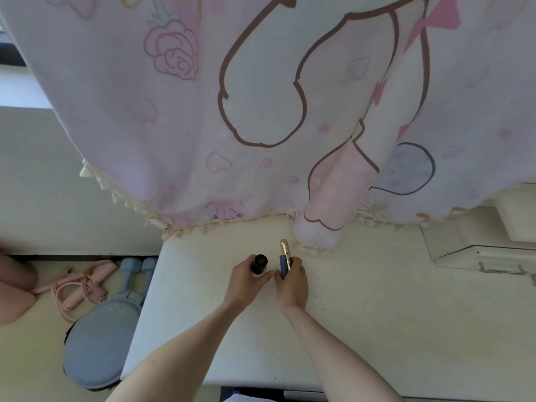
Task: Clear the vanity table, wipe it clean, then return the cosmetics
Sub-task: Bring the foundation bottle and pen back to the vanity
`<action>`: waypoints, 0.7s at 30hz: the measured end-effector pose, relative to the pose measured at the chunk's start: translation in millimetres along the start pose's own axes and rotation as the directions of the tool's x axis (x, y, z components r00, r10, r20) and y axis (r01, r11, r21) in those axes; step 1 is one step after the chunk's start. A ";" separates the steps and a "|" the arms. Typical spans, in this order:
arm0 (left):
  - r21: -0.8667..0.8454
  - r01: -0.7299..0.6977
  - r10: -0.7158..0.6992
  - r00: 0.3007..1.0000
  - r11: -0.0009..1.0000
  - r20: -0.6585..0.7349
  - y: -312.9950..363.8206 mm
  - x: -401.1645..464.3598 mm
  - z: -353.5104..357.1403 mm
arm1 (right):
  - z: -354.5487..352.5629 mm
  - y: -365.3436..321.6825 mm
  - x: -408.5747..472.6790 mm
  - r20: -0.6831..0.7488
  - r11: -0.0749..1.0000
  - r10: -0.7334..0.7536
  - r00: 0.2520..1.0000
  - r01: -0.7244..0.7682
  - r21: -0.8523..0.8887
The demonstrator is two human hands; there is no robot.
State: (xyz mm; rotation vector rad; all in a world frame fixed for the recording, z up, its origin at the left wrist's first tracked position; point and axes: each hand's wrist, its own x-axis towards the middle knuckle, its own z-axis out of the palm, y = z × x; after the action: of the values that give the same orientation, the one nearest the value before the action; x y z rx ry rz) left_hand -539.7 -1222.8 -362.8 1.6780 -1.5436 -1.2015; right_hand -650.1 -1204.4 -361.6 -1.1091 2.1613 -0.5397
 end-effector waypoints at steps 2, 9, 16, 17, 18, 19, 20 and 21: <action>0.003 0.016 -0.016 1.000 1.000 -0.006 -2.2 0.3 0.1 | 0.1 1.7 0.4 0.006 0.999 -0.029 1.000 0.030 -0.012; 0.125 -0.073 0.073 0.997 0.990 0.007 -10.4 -3.2 -6.0 | 1.3 5.9 0.8 0.027 0.996 -0.089 0.996 0.089 -0.015; 0.257 -0.107 0.096 0.994 0.960 0.055 -24.9 -16.2 -18.0 | 7.9 11.4 -1.1 0.021 0.991 -0.128 0.992 0.128 -0.037; 0.256 -0.090 0.082 0.996 0.962 0.041 -24.1 -17.8 -16.4 | 8.1 12.3 -1.4 0.008 0.991 -0.127 0.992 0.127 -0.035; 0.255 -0.069 0.064 0.998 0.964 0.028 -22.1 -20.0 -14.4 | 7.9 13.7 -2.2 -0.002 0.992 -0.122 0.993 0.122 -0.032; 0.250 -0.048 0.045 0.999 0.967 0.019 -20.2 -22.0 -11.8 | 7.1 15.0 -3.2 -0.013 0.993 -0.115 0.993 0.114 -0.029; 0.240 -0.038 0.034 0.999 0.970 0.019 -18.6 -23.8 -8.9 | 7.0 16.7 -3.8 -0.027 0.993 -0.117 0.993 0.116 -0.033; 0.230 -0.039 0.034 0.999 0.972 0.028 -17.3 -25.7 -6.0 | 6.4 18.6 -4.9 -0.038 0.992 -0.118 0.992 0.116 -0.045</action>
State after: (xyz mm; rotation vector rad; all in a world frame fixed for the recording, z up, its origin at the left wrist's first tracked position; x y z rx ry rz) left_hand -524.7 -1195.8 -368.9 1.7767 -1.7787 -1.0600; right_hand -653.9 -1190.3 -375.7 -1.2639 2.1609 -0.5750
